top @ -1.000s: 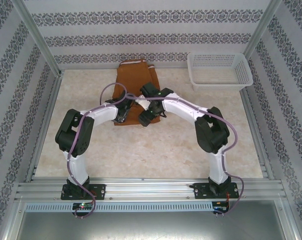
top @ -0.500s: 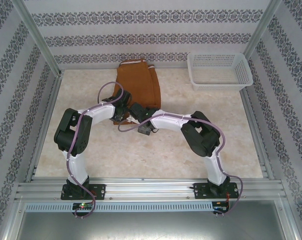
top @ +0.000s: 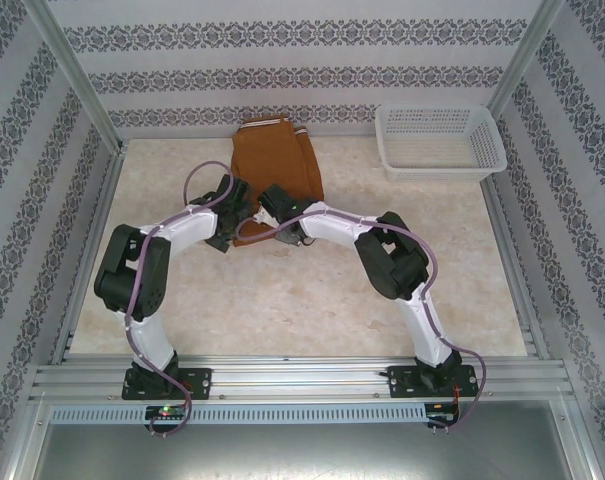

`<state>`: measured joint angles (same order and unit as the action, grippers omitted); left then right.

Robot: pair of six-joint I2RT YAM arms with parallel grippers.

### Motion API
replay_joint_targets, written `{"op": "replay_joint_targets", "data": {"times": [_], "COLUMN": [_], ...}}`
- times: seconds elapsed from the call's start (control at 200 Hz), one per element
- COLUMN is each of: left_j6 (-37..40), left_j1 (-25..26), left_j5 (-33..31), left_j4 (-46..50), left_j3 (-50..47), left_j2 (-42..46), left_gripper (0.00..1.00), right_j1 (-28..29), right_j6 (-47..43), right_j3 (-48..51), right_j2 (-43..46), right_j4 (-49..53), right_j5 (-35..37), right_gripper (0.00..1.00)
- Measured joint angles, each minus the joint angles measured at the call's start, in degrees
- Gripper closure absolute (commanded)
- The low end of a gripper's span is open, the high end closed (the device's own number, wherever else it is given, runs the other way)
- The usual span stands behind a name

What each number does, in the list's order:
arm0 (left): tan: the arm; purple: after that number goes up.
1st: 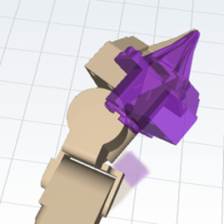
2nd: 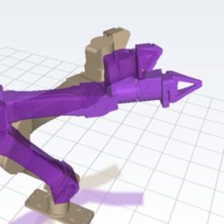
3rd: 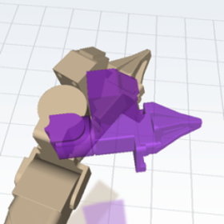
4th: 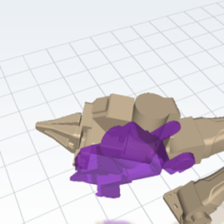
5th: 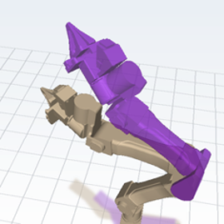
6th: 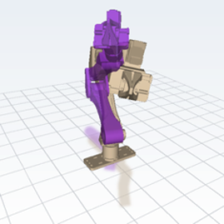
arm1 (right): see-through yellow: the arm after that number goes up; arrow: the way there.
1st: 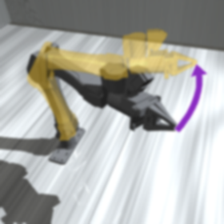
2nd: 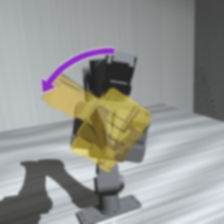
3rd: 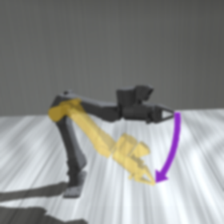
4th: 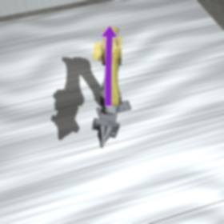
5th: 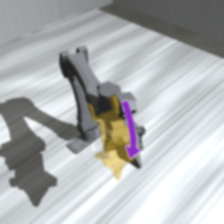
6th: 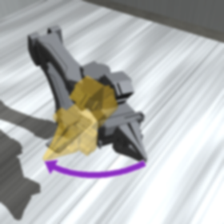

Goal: Roll up the long pants

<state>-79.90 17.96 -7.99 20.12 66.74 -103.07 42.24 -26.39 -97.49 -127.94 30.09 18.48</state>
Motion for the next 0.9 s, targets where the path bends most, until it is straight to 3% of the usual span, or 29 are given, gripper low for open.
{"op": "replay_joint_targets", "data": {"times": [0.34, 0.5, 0.689, 0.719, 0.729, 0.819, 0.899], "left_j6": [-0.96, -2.64, -3.30, -3.45, -3.45, -3.41, -3.26], "left_j1": [-0.02, 0.26, 0.59, 0.70, 0.70, 0.74, 0.72], "left_j5": [2.58, 3.48, 3.04, 2.86, 2.82, 1.84, 1.31], "left_j4": [1.60, 1.64, 1.33, 1.27, 1.25, 1.22, 1.22], "left_j3": [-0.09, -0.42, -0.42, -0.28, -0.20, 1.57, 3.43], "left_j2": [9.84, 10.86, 9.77, 9.09, 8.72, 5.25, 1.55], "left_gripper": [0.00, 0.00, 0.00, 0.07, 0.14, 1.00, 1.00], "right_j1": [-2.25, -2.58, -3.13, -3.10, -3.10, -3.10, -3.08], "right_j6": [9.79, 11.74, 13.64, 14.12, 14.10, 14.80, 15.82], "right_j3": [-18.97, -29.03, -32.74, -32.74, -32.74, -32.02, -28.92], "right_j2": [-2.23, -5.97, -7.98, -7.98, -8.00, -7.96, -7.43], "right_j4": [19.98, 28.13, 33.90, 34.49, 34.71, 35.93, 34.18], "right_j5": [-16.20, -21.92, -28.59, -29.11, -29.18, -30.49, -31.47], "right_gripper": [1.00, 1.00, 1.00, 1.00, 1.00, 1.00, 0.99]}}
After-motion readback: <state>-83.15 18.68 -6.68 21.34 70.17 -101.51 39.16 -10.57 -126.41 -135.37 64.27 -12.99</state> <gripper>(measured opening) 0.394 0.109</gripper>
